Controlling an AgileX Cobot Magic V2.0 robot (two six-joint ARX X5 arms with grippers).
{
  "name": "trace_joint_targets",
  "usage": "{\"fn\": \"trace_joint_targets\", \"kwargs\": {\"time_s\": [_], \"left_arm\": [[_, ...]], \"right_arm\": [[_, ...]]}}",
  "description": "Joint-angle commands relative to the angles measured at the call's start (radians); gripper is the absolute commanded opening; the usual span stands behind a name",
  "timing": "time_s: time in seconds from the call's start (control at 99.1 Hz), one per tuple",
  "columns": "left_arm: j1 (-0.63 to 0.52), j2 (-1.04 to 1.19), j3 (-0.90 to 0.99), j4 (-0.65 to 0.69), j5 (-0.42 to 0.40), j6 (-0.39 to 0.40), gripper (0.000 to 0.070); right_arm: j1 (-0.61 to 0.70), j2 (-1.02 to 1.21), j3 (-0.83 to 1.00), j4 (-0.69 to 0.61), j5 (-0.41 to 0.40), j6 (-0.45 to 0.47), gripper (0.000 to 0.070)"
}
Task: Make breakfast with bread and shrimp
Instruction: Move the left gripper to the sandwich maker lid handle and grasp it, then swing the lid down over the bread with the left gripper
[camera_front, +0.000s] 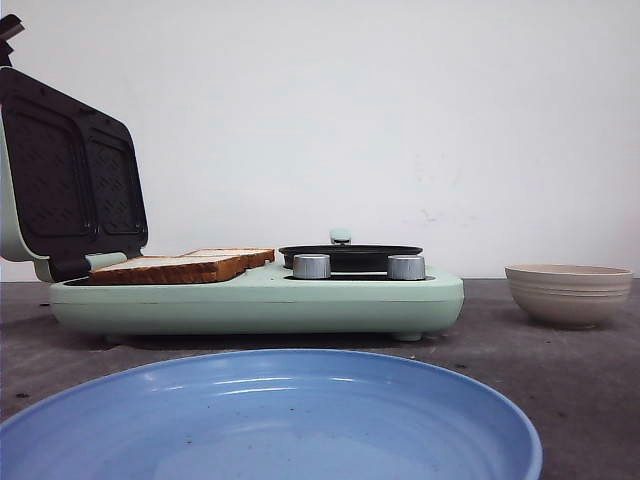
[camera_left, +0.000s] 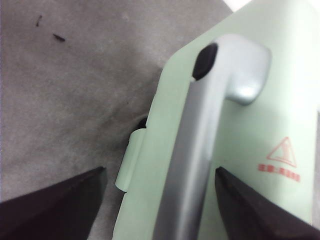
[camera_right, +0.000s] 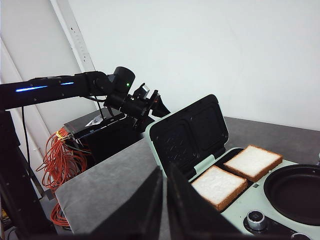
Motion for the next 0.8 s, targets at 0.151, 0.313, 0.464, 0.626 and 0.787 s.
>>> {"fn": "trace_joint_targets", "kwargs": {"time_s": [0.151,0.313,0.464,0.626,0.787], "left_arm": [[-0.003,0.018,0.027,0.01,0.004,0.001,0.0251],[-0.009,0.018,0.027,0.007,0.004,0.002,0.0085],[-0.009,0.018,0.027,0.011,0.008,0.003,0.0059],[-0.018,0.018,0.027,0.011,0.01,0.002,0.0],[-0.049,0.018,0.027,0.04,0.056,0.002,0.0]], "right_arm": [[0.006,0.005,0.008,0.009,-0.004,0.014,0.0006],[0.006,0.005,0.008,0.01,-0.003,0.013,0.0006],[0.006,0.005,0.008,0.01,-0.003,0.008,0.0006],[0.006,0.005,0.008,0.01,0.0,0.005,0.0006],[0.006,0.005,0.008,0.01,0.0,0.002,0.0006]]}}
